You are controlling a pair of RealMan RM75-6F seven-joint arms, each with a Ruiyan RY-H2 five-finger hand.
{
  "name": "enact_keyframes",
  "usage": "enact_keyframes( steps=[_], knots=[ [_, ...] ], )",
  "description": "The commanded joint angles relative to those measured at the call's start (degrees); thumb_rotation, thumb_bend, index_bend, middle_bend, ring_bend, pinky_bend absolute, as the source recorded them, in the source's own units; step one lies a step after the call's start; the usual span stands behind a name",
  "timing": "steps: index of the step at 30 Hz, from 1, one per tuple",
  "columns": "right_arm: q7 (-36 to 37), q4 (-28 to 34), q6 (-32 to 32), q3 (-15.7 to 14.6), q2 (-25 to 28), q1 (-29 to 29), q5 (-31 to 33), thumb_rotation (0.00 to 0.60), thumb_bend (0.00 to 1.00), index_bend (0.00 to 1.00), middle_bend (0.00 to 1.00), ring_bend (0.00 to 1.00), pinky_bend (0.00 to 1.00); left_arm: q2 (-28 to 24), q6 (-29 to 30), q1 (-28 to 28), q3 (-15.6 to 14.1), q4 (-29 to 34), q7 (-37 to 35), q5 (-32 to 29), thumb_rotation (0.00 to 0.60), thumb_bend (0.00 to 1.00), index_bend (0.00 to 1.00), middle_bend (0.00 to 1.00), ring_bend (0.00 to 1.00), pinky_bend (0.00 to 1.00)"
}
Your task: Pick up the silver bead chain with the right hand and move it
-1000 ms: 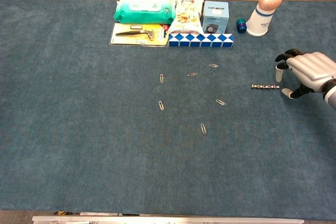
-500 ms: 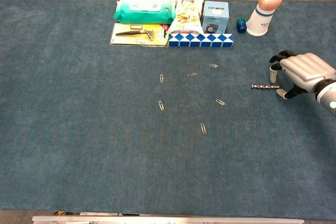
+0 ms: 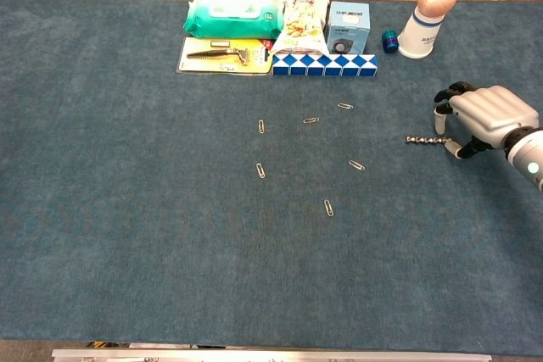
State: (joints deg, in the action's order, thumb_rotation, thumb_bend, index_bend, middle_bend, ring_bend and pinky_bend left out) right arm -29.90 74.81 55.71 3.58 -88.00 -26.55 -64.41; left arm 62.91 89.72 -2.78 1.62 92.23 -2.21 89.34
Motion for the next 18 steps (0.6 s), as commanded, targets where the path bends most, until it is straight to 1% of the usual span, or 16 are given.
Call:
enact_keyframes(
  steps=[1, 18],
  knots=[
    [-0.1, 0.0, 0.0, -0.1, -0.1, -0.1, 0.0, 0.600, 0.33, 0.50, 0.17, 0.07, 0.24, 0.0, 0.0, 0.0, 0.0, 0.0, -0.1, 0.0, 0.600, 0.03, 0.32, 0.22, 0.23, 0.44],
    [-1.7, -0.6, 0.9, -0.5, -1.2, -0.5, 0.3, 0.600, 0.33, 0.51, 0.17, 0.07, 0.24, -0.3, 0.3, 0.2, 0.0, 0.1, -0.5, 0.1, 0.600, 0.03, 0.32, 0.22, 0.23, 0.44]
  ],
)
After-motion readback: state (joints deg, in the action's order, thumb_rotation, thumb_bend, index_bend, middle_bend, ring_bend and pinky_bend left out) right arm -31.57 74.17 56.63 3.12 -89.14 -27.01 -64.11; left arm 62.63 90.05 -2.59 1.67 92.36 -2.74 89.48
